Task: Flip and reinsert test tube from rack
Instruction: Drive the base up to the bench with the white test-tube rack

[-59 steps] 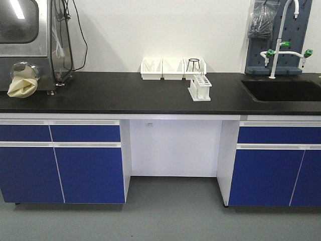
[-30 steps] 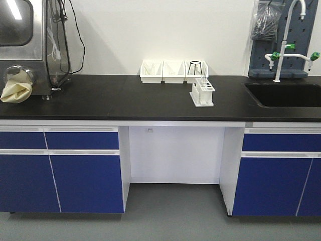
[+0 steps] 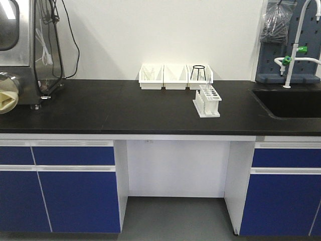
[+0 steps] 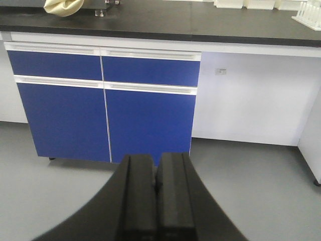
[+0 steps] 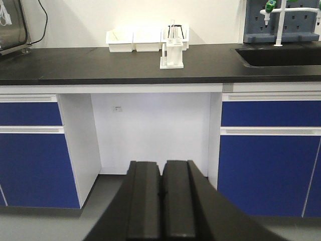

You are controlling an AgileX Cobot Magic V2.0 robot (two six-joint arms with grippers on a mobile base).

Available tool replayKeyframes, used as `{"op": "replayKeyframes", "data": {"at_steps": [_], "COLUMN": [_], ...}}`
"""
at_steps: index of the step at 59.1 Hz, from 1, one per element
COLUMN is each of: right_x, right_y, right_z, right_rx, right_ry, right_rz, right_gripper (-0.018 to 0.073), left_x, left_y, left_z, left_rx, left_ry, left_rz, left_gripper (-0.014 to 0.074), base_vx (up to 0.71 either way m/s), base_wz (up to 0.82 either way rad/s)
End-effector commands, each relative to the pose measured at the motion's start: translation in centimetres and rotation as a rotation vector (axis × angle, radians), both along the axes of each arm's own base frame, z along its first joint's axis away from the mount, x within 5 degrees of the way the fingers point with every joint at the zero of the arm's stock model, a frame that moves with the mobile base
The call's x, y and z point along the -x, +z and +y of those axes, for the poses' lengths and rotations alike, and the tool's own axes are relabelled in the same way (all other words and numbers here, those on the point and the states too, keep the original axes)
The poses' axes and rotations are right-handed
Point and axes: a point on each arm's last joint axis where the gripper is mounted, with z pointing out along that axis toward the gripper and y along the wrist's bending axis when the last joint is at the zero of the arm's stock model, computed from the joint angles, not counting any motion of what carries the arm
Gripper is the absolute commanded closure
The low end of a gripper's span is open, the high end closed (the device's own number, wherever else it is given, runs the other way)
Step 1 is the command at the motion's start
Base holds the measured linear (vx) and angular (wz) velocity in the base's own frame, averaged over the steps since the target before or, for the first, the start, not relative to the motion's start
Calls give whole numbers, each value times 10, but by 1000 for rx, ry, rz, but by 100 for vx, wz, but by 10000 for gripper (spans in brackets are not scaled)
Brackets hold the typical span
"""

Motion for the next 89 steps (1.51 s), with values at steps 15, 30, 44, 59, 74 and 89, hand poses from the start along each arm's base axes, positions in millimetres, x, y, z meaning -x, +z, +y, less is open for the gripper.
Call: {"op": "replayKeyframes", "data": {"at_steps": [15,30,44,59,74,89], "right_x": [0,0,0,0,0,0], "right_y": [7,7,7,7,7,7], "right_z": [0,0,0,0,0,0], "right_rx": [9,9,9,9,9,9], "right_ry": [3,3,3,3,3,3], "right_rz": [-87,-87,-87,-87,-87,-87], "right_gripper": [568,568,568,568,568,568], "left_x": [-1,-1,-1,-1,-1,-1], "left_y": [8,8,8,8,8,8], "left_z": [-1,-1,-1,-1,-1,-1], "left_rx": [-3,-3,-3,-3,-3,-3], "left_ry": [-11,-11,-11,-11,-11,-11], "left_rz": [-98,-98,-98,-98,-98,-98], "left_gripper": [603,603,603,603,603,603], "base_vx": [33,36,36,37,40,41], "base_wz": [-1,-1,0,0,0,0]}}
